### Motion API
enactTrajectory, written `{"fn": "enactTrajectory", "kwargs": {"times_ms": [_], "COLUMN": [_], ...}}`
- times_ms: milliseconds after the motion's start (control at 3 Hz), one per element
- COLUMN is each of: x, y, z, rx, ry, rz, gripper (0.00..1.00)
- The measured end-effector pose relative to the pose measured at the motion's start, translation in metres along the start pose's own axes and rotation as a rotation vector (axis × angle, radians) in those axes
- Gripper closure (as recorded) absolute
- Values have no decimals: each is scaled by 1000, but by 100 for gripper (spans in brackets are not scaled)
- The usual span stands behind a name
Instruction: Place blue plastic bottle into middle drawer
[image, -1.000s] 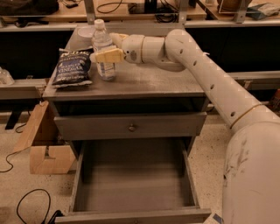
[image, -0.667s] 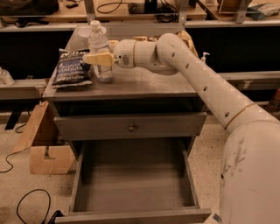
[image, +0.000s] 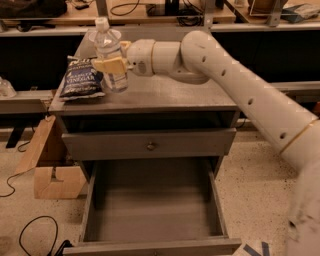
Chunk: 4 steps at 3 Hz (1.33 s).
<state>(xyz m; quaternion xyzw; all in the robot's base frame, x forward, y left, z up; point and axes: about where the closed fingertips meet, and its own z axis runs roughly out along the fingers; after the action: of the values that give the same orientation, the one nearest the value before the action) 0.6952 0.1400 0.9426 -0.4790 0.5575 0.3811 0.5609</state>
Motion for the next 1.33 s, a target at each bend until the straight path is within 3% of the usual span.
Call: {"fn": "enactTrajectory", "kwargs": {"times_ms": [333,667,1000,1333], "x": [-31,-9,29,72], "y": [36,103,146,184], "z": [-20,-29,-26,-19], "rx": [28,15,4,35], "ry": [2,-15,-18,2], "rz": [-55,9,81,103], "gripper": [100,100,100,100]}}
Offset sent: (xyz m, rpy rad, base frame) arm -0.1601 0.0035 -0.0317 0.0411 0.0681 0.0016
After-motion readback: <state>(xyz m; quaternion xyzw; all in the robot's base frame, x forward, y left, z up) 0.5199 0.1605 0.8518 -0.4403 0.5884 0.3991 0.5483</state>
